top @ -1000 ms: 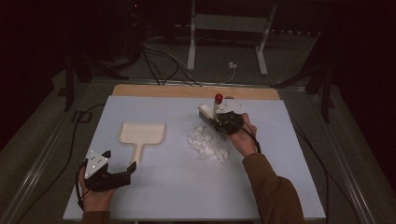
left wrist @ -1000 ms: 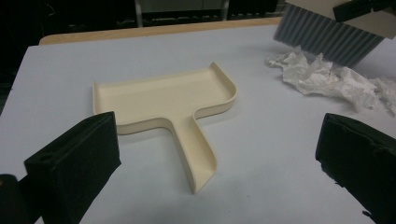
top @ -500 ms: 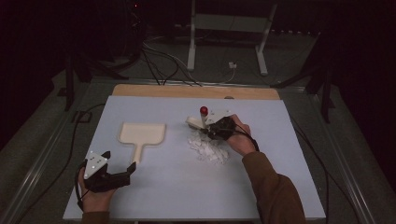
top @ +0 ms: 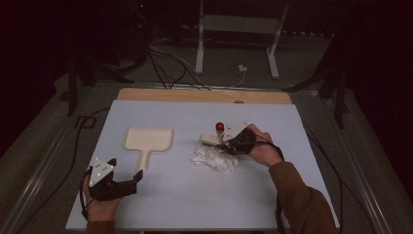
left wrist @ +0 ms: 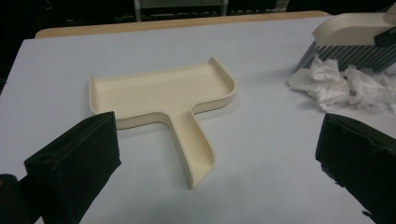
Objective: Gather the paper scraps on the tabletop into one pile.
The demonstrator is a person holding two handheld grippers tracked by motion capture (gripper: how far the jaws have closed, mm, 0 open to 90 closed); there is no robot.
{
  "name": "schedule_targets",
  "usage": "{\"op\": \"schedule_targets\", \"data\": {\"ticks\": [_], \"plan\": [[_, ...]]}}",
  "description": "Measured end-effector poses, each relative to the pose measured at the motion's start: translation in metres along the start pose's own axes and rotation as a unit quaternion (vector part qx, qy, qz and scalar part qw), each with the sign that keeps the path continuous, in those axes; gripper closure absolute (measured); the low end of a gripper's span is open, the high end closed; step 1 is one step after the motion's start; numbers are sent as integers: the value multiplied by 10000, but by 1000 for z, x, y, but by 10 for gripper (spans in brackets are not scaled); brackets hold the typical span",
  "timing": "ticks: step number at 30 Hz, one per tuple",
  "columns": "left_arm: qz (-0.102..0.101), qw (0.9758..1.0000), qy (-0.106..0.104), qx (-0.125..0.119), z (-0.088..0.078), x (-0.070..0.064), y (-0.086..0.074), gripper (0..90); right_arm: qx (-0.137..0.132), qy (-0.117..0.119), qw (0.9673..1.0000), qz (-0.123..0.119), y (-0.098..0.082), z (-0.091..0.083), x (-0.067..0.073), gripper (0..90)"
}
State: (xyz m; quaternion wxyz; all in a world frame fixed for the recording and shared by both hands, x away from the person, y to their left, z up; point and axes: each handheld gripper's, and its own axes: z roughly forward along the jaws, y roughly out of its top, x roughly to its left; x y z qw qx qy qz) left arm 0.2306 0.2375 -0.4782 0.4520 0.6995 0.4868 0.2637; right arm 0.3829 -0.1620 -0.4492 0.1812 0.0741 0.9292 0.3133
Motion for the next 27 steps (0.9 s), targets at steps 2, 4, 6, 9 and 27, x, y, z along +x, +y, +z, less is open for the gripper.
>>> {"op": "schedule_targets", "data": {"ticks": [2,4,6,9,27], "plan": [[-7,10000,-11,3,0,0,0,5,-56,3,10000,83,-2,-4,-2,675],[0,10000,-12,20,1,0,0,5,-138,-66,9997,204,-4,-6,-5,675],[4,10000,-11,23,1,0,0,5,-261,-113,9989,383,-6,-8,-8,675],[-24,10000,-5,3,1,0,0,5,-431,-226,9964,689,-7,-10,-14,675],[-48,10000,-5,22,1,3,-1,5,-720,-161,9785,1928,-19,-34,-31,674]]}}
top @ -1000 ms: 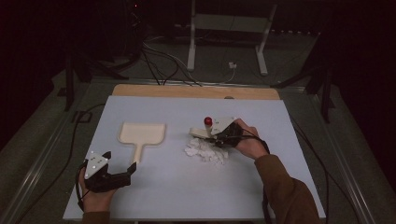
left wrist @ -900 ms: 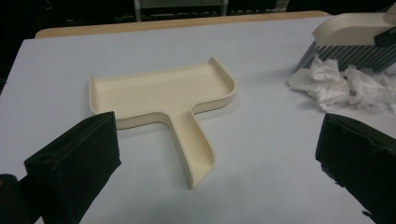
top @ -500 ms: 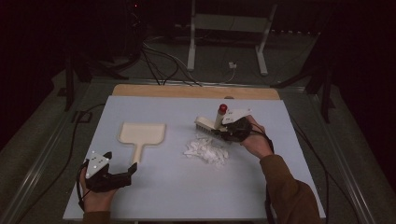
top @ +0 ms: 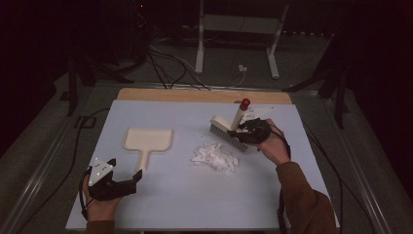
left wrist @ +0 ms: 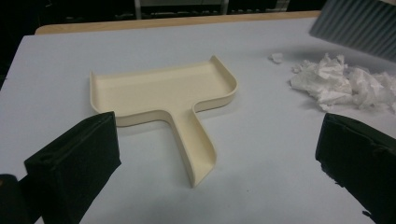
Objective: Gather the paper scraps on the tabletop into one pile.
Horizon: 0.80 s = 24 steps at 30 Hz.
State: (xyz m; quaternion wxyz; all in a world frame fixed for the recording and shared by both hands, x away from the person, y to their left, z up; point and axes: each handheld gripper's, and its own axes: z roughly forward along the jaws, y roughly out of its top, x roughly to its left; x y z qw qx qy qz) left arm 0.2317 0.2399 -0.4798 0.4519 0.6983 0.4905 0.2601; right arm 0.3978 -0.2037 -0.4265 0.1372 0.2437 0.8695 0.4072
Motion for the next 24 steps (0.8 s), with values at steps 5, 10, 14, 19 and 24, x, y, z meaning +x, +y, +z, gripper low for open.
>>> {"op": "schedule_targets", "data": {"ticks": [5,10,14,19,24], "plan": [[0,10000,-20,11,2,-2,0,5,134,-335,9990,-269,1,-6,2,674],[20,10000,-30,27,3,-2,0,5,185,-707,9965,-414,2,6,-1,674],[10,10000,-31,28,3,-1,0,5,113,-852,9943,-625,8,23,-1,674],[4,10000,-32,23,2,-1,0,5,231,-835,9909,-1034,22,42,5,675],[9,10000,-46,9,2,-1,0,5,415,-790,9883,-1233,25,62,11,675]]}}
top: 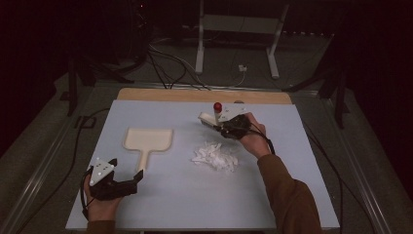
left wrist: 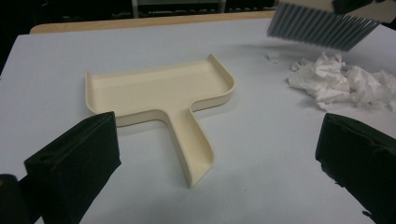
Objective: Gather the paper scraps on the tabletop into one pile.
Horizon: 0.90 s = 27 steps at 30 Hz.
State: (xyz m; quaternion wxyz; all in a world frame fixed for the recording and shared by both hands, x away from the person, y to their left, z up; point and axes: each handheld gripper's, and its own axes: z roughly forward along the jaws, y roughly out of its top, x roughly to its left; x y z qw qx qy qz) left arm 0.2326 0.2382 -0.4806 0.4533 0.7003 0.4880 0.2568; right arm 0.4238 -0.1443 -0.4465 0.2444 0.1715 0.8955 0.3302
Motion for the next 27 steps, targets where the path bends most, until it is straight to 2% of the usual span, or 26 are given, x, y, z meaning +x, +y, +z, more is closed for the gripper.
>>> {"op": "schedule_targets", "data": {"ticks": [4,7,9,16,21,24,27], "plan": [[-11,10000,6,3,0,1,0,5,167,113,9998,-94,-1,13,5,675],[-5,10000,-1,25,0,1,-1,5,181,422,9989,-93,-2,18,6,675],[2,10000,-7,33,1,0,-1,5,219,452,9986,-175,-1,18,7,675],[-23,10000,4,31,0,1,-1,5,189,907,9943,-527,-5,0,8,675],[1,10000,2,51,1,-1,-1,5,201,1105,9904,-808,-9,-13,10,675],[-3,10000,4,51,1,-1,-1,5,116,1249,9884,-856,-12,-18,11,675],[-18,10000,7,47,1,0,-1,5,28,1382,9871,-805,-13,-22,10,675]]}}
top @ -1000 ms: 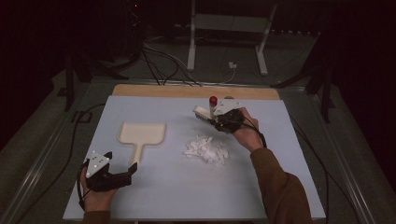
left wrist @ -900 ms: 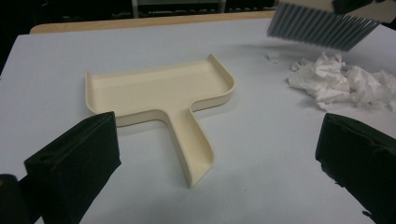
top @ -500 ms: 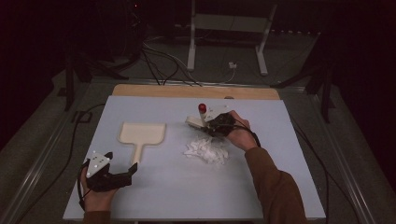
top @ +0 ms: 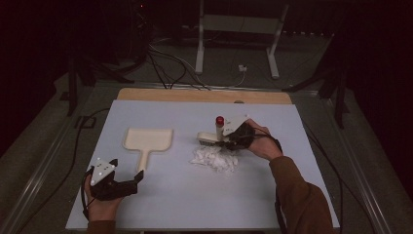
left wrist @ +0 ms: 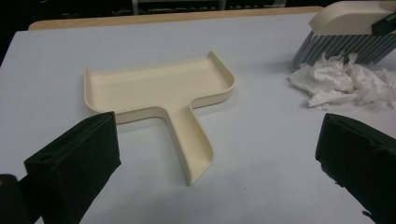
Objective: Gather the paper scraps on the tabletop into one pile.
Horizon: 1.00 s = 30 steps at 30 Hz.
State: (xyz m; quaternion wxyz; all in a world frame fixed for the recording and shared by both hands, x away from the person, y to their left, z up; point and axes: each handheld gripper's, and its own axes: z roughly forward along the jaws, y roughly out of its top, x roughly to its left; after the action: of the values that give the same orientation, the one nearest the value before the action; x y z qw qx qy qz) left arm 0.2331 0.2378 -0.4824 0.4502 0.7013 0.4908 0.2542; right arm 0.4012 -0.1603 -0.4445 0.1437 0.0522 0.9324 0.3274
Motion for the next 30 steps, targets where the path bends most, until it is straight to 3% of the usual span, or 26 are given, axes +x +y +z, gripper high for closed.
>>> {"op": "schedule_targets", "data": {"ticks": [2,5,14,17,21,24,27,30], "plan": [[-2,10000,-2,-1,0,0,0,5,19,21,10000,8,-1,-1,0,674],[5,10000,0,-1,0,0,0,5,73,-209,9997,116,-1,-1,-1,674],[-12,10000,-4,11,0,1,0,5,-241,-628,9934,926,-2,-9,-8,674],[-5,10000,1,8,0,1,0,5,-323,-862,9883,1218,-1,-14,-8,674],[-15,10000,1,12,0,1,0,5,-272,-1222,9799,1556,-2,-20,-5,674],[0,10000,-1,9,0,1,0,5,-214,-1366,9739,1800,-6,-23,-2,674],[-18,10000,-1,14,0,1,0,5,-228,-1509,9663,2073,-12,-28,-1,674],[-17,10000,-1,13,0,1,0,5,-149,-1660,9557,2424,-19,-34,-1,674]]}}
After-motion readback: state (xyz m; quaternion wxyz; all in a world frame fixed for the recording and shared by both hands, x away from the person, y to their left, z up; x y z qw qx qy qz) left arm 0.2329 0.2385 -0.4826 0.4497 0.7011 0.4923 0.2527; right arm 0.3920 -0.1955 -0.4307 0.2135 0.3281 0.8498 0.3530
